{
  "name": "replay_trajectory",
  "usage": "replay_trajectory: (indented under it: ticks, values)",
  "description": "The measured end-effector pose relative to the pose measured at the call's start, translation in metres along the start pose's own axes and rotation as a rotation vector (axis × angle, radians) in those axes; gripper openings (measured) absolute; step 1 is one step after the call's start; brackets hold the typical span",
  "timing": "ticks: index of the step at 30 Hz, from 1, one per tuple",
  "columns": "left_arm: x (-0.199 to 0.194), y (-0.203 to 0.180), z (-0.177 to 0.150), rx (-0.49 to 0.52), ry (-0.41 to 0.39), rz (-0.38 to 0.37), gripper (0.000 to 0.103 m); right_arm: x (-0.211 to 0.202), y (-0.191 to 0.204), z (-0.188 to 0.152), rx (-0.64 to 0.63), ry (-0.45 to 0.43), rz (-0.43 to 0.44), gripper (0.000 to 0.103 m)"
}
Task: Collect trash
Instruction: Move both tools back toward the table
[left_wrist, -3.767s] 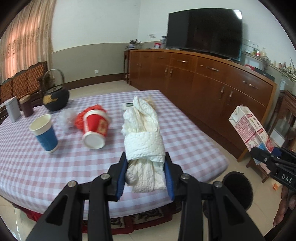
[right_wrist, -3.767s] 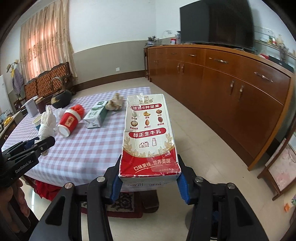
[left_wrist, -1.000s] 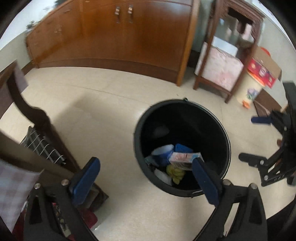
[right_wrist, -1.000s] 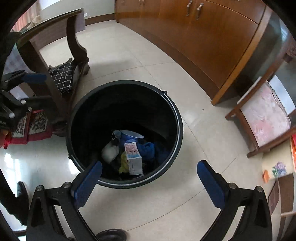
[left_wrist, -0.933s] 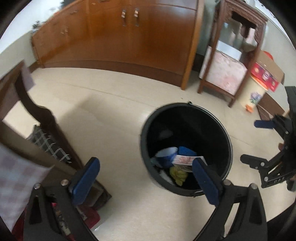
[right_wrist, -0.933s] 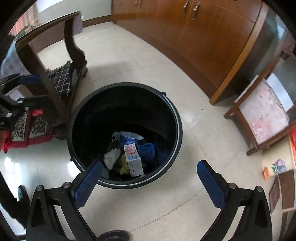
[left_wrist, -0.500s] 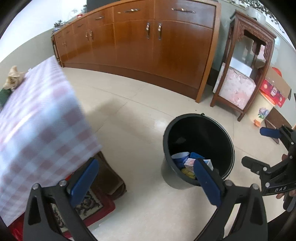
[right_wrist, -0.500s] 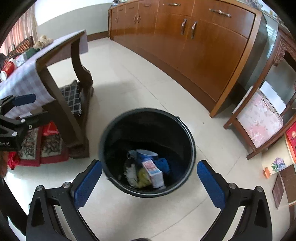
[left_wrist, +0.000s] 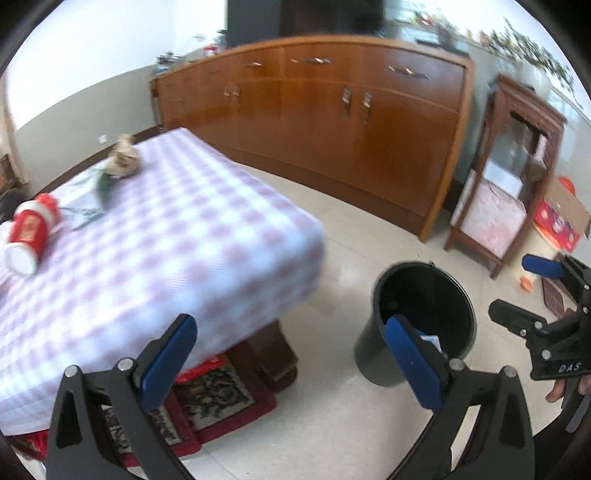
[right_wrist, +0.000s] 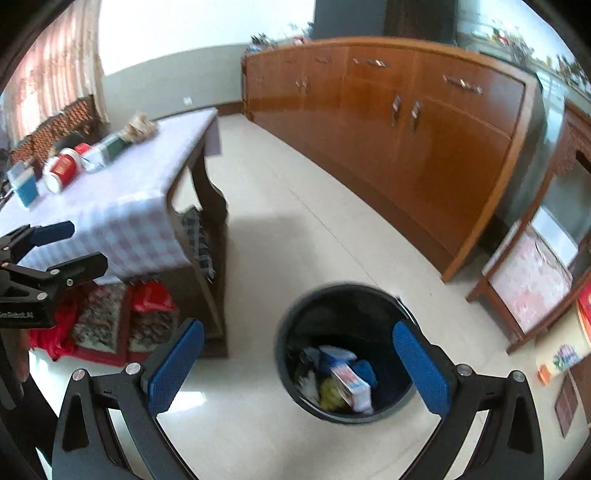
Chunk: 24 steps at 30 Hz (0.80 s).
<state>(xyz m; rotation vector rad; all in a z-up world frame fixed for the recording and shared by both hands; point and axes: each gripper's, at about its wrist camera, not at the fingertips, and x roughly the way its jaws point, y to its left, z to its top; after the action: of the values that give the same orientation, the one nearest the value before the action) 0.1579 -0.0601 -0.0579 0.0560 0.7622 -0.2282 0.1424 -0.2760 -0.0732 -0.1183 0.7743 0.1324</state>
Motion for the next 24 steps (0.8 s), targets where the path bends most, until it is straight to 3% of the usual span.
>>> replay_trajectory:
  ticks: [6,9,12,24]
  values:
    - [-0.029,0.039,0.004,-0.061,-0.048,0.069,0.103,-0.013,0.042,0.031,-0.036,-0.089,0.044,0.103]
    - [-0.04,0.058,0.004,-0.093,-0.066,0.097,0.103,-0.014,0.059,0.043,-0.059,-0.135,0.013,0.103]
    - [-0.049,0.079,0.002,-0.124,-0.086,0.167,0.103,-0.011,0.066,0.055,-0.026,-0.133,0.062,0.103]
    - [-0.082,0.171,-0.017,-0.271,-0.126,0.317,0.103,-0.001,0.14,0.097,-0.068,-0.142,0.162,0.103]
